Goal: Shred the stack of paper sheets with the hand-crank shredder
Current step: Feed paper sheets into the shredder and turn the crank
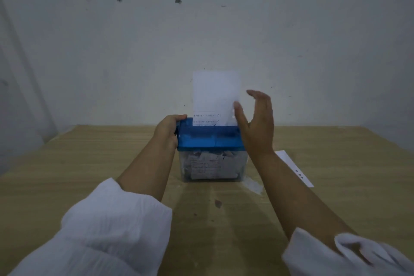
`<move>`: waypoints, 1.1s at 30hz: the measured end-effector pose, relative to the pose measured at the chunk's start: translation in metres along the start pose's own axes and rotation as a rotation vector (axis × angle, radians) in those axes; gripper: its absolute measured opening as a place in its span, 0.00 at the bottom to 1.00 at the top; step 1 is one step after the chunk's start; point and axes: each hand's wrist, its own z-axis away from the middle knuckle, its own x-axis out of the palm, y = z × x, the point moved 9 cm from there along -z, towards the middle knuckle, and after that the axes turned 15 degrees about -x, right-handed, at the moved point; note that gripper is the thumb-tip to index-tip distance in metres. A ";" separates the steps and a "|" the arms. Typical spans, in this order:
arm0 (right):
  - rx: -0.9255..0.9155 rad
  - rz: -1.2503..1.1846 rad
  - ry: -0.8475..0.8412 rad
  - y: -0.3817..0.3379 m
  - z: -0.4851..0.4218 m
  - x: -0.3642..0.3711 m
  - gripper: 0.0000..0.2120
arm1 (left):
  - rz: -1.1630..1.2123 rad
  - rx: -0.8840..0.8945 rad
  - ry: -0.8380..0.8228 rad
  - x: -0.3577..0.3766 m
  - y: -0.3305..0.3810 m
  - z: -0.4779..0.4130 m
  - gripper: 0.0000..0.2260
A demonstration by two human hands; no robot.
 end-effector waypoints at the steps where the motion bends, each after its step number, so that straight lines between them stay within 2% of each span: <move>1: -0.110 0.009 -0.059 -0.017 0.006 0.008 0.20 | 0.006 -0.003 -0.004 0.000 -0.001 0.000 0.05; 4: -0.361 0.171 -0.306 -0.045 0.035 0.045 0.21 | 0.009 -0.004 -0.001 -0.003 -0.002 -0.001 0.07; 8: -0.464 0.352 -0.372 -0.045 0.043 0.056 0.27 | 0.021 0.011 0.009 -0.002 0.000 -0.001 0.05; 13: -0.434 0.373 -0.378 -0.045 0.043 0.059 0.27 | 0.080 0.030 -0.012 -0.004 0.002 -0.001 0.11; 17: -0.392 0.376 -0.363 -0.043 0.044 0.059 0.26 | 0.141 0.188 -0.022 -0.001 0.017 0.002 0.17; 23: -0.382 0.394 -0.394 -0.044 0.047 0.065 0.25 | 0.247 0.321 -0.079 -0.001 0.024 0.006 0.16; 27: -0.346 0.404 -0.436 -0.041 0.046 0.066 0.25 | 0.224 0.425 -0.039 -0.004 0.028 0.013 0.18; 30: -0.319 0.398 -0.486 -0.040 0.049 0.069 0.28 | 0.086 0.456 0.074 -0.010 0.029 0.023 0.19; 33: -0.299 0.418 -0.488 -0.039 0.048 0.068 0.28 | -0.235 0.633 0.327 -0.022 0.053 0.043 0.29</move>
